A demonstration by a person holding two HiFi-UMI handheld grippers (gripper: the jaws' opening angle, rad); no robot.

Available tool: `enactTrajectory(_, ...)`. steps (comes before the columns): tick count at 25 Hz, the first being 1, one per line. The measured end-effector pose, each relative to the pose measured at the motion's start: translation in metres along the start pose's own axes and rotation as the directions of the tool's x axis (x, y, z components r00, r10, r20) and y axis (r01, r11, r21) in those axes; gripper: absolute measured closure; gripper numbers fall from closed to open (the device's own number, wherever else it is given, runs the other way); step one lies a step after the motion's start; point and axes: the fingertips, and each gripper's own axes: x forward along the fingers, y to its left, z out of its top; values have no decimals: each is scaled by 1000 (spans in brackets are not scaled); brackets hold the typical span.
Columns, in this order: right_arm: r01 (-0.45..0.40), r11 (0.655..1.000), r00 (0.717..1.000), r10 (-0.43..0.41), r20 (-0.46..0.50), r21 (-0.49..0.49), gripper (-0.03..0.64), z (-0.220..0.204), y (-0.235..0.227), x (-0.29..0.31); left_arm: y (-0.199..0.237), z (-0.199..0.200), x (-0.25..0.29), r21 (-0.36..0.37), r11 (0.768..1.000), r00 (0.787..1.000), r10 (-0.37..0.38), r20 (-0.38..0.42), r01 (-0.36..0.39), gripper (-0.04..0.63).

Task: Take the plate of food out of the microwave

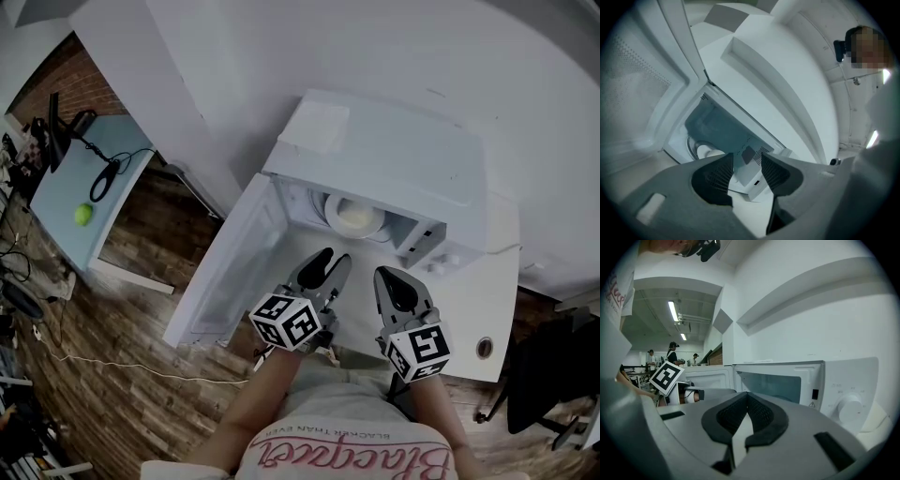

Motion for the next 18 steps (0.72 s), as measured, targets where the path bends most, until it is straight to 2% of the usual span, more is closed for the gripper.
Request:
enactTrajectory(6,7,1000,1000,-7,11,21,606,-1,-9,8,14,-6,10,-87,996,1000,-1,3,1,403)
enactTrajectory(13,6,999,1000,-5,-7,36,606,-13,-13,19,37,-27,26,-214,977,1000,-3,-11,1,403)
enactTrajectory(18,2,999,999,-1,-34,47,606,-23,-14,27,51,-37,35,-249,968,999,9,-32,-16,403)
